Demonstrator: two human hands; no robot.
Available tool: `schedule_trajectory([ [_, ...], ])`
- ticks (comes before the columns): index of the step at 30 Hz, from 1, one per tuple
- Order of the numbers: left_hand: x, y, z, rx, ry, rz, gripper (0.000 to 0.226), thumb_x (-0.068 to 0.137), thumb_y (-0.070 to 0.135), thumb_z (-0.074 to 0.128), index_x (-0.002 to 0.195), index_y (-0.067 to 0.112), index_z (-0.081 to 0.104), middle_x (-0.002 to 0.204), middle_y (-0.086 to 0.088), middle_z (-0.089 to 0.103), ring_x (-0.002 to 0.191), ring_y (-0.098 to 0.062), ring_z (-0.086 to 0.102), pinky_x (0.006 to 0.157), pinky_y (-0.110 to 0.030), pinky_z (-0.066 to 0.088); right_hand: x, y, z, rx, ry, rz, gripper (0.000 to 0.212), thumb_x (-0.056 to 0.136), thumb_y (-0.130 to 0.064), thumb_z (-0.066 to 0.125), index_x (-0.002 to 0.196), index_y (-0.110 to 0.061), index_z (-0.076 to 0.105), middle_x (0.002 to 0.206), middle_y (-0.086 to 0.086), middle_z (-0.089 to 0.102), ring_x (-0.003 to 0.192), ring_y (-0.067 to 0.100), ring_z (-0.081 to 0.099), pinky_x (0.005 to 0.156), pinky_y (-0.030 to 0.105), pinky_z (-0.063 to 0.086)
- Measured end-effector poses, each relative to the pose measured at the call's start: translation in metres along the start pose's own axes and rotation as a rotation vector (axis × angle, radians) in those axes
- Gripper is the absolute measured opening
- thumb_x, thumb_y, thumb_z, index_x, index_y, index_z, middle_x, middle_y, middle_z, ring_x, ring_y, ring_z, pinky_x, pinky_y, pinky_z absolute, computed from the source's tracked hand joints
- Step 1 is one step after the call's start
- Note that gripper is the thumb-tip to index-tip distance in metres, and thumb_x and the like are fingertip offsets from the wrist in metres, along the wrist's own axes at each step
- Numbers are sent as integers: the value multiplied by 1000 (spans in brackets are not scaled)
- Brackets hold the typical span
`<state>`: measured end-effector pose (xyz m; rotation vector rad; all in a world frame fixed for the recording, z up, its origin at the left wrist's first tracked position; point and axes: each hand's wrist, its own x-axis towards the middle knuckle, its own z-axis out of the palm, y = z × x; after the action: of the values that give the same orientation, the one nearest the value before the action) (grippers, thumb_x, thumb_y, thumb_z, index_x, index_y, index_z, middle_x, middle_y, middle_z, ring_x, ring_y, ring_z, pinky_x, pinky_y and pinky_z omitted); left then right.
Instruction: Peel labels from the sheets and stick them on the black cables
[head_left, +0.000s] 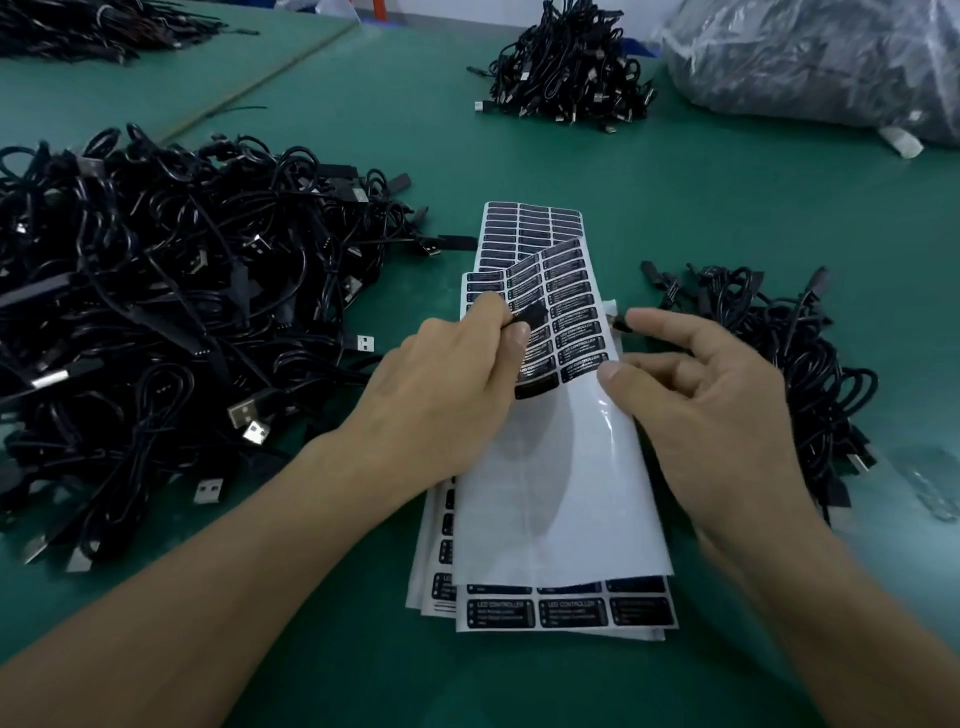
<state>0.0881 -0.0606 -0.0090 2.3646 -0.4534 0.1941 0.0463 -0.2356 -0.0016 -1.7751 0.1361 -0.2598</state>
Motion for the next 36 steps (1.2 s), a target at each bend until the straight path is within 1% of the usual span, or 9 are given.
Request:
schedule_trajectory([
  [4, -1, 5, 0, -5, 84, 57, 31, 101, 43, 28, 80, 21, 34, 59, 1, 49, 56, -31, 49, 54, -43, 38, -1, 4, 2, 26, -5, 8, 33, 84, -11, 77, 107, -31, 64, 81, 0, 76, 79, 28, 73, 81, 52, 60],
  [6, -2, 9, 0, -38, 105, 129, 27, 97, 40, 42, 77, 29, 28, 61, 6, 49, 57, -22, 49, 54, -39, 36, -2, 5, 5, 34, -9, 1, 32, 84, -10, 78, 105, -30, 64, 80, -1, 76, 77, 25, 74, 79, 52, 61],
  [9, -3, 13, 3, -91, 76, 198, 39, 90, 35, 63, 78, 35, 26, 76, 11, 60, 64, -9, 54, 54, -29, 41, -1, 8, 6, 27, -19, -4, 28, 86, -12, 77, 102, -31, 64, 80, -3, 77, 79, 21, 74, 81, 54, 60],
  [11, -4, 13, 6, -99, 87, 200, 45, 88, 33, 70, 77, 36, 27, 80, 12, 64, 68, -9, 58, 57, -34, 47, -1, 9, 6, 30, -23, -16, 26, 89, -9, 72, 101, -31, 65, 80, -4, 77, 80, 21, 74, 82, 54, 59],
  [14, -3, 12, 8, -136, 131, 198, 51, 84, 32, 75, 75, 36, 26, 82, 15, 68, 71, -9, 63, 61, -39, 51, -3, 9, 7, 1, -37, -57, 26, 91, -6, 69, 102, -29, 65, 81, -8, 77, 80, 13, 73, 83, 45, 60],
  [18, -3, 13, 8, -171, 163, 185, 54, 82, 29, 78, 74, 35, 25, 82, 17, 72, 72, -6, 68, 62, -39, 55, -4, 8, 7, -64, -72, -122, 26, 92, -6, 67, 98, -30, 58, 81, -9, 76, 80, 14, 73, 82, 50, 58],
  [22, -3, 12, 7, -237, 155, 158, 55, 80, 19, 80, 72, 30, 27, 79, 16, 73, 73, 1, 69, 63, -33, 58, -4, 9, 7, -133, -89, -204, 31, 94, -7, 65, 90, -32, 48, 77, -4, 72, 72, 19, 68, 72, 52, 56],
  [27, -2, 10, 7, -340, 128, 102, 50, 76, 11, 82, 71, 25, 33, 79, 11, 76, 73, -6, 73, 67, -43, 61, -5, 9, 9, -205, -90, -288, 31, 95, -10, 64, 88, -35, 45, 78, -4, 65, 66, 16, 61, 60, 41, 51],
  [36, 0, 10, 5, -530, 67, -10, 48, 76, 17, 77, 73, 18, 29, 73, -4, 75, 85, -42, 71, 72, -60, 55, -7, 9, 9, -224, -80, -305, 27, 92, -9, 63, 90, -30, 47, 84, -7, 63, 68, 16, 60, 55, 27, 47],
])
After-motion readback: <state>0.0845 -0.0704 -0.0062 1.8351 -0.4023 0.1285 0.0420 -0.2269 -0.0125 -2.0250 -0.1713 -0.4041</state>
